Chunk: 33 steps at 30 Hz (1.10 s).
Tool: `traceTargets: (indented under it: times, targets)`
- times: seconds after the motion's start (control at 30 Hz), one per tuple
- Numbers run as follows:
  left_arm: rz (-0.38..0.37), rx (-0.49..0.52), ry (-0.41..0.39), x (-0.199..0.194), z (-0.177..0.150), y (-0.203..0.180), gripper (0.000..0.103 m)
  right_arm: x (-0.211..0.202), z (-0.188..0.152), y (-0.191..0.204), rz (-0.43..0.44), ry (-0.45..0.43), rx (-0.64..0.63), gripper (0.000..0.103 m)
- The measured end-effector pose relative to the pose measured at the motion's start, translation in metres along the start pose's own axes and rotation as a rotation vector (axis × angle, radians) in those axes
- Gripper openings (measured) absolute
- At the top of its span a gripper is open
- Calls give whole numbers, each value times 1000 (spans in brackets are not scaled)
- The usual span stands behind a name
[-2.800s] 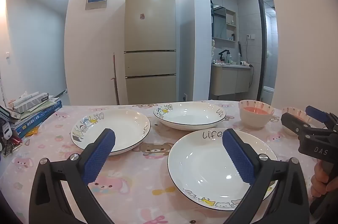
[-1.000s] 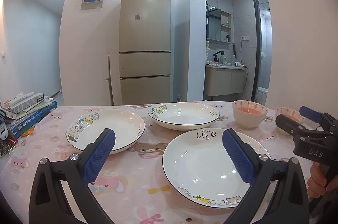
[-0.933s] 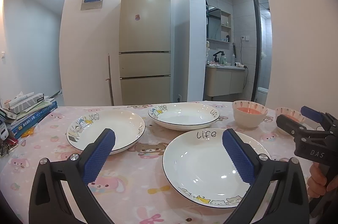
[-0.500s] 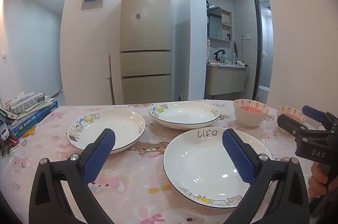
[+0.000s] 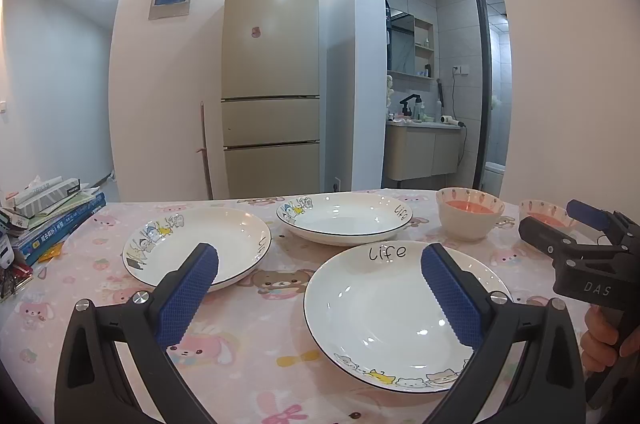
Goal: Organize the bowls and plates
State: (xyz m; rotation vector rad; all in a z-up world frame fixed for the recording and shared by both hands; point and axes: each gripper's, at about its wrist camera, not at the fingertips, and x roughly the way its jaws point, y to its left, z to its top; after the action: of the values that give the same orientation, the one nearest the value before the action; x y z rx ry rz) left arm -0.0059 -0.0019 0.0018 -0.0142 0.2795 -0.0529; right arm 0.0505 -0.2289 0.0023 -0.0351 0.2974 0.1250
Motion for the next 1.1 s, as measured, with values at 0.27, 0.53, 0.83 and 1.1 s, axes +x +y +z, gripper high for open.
traceTargets:
  times: [0.27, 0.53, 0.83, 1.1]
  targets:
    - [13, -5, -1, 1, 1, 1, 103, 0, 0, 0, 0, 1, 0, 103]
    - [-5, -11, 8, 1, 0, 2, 103, 1, 0, 1, 0, 9, -5, 103]
    - [15, -21, -71, -29, 22, 2, 103, -9, 11, 4, 15, 7, -14, 103]
    - [52, -64, -44, -52, 56, 20, 103, -29, 37, 4, 70, 17, -7, 103]
